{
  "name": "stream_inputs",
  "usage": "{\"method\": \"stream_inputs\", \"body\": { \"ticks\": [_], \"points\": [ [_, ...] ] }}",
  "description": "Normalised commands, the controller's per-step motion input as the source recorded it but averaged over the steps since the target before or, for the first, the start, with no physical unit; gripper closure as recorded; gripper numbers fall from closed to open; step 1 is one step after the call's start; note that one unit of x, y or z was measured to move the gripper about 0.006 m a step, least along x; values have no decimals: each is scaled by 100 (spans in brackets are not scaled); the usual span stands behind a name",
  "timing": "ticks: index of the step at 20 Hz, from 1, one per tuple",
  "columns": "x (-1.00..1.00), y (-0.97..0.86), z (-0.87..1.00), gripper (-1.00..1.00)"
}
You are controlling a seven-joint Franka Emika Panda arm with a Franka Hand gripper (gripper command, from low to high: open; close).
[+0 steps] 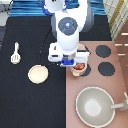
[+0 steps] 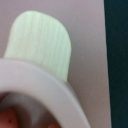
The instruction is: Take the lid off the pot, put the pot on the plate, and use the tool to push the pot to the front of the table.
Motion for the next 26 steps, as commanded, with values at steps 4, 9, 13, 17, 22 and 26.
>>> {"method": "stream_inputs", "body": {
  "ticks": [4, 9, 13, 17, 22, 26],
  "points": [
    [-1, -6, -19, 100],
    [-3, -3, 15, 100],
    [-3, 0, 28, 100],
    [-2, 0, 18, 100],
    [-4, 0, -4, 100],
    [0, 3, -7, 100]
  ]
}}
